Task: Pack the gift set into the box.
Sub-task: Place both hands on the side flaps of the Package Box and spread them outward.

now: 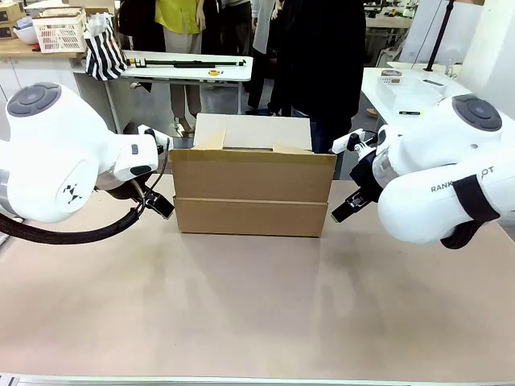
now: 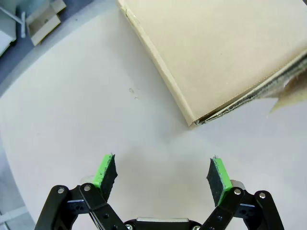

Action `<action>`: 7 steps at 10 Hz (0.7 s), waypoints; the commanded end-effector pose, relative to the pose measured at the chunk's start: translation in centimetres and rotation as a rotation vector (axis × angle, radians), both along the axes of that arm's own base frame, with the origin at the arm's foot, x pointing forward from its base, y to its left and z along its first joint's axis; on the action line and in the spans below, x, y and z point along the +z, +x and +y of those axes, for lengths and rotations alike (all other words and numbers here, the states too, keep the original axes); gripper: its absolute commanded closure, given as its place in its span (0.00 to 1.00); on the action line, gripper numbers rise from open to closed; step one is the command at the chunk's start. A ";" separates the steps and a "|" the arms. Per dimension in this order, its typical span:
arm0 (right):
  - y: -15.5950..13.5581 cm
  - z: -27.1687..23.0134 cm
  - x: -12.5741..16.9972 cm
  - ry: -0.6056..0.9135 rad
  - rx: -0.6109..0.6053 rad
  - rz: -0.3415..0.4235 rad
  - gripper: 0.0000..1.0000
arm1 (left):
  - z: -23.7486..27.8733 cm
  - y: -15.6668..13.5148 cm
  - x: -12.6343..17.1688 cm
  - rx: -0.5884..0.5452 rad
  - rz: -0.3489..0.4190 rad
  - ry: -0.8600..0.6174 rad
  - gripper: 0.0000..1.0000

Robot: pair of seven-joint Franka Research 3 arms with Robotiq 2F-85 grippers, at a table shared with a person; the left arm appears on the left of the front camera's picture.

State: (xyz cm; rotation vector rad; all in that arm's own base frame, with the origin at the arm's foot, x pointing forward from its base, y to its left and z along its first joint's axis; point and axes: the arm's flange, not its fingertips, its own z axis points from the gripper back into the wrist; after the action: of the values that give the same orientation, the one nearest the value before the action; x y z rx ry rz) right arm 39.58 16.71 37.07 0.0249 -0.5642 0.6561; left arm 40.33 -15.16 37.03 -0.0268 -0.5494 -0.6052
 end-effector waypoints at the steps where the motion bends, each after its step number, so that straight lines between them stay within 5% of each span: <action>1: 0.0 0.0 0.0 0.001 0.000 -0.001 0.00 | 0.0 0.0 0.0 0.001 0.000 0.000 0.00; 7: 0.0 0.0 0.0 0.001 0.000 -0.001 0.00 | 0.0 0.0 0.0 0.001 0.000 0.000 0.00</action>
State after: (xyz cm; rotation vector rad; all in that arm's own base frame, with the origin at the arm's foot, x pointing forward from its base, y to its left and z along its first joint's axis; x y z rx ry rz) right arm 39.58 16.71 37.07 0.0249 -0.5642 0.6561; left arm 40.33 -15.16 37.03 -0.0267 -0.5494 -0.6054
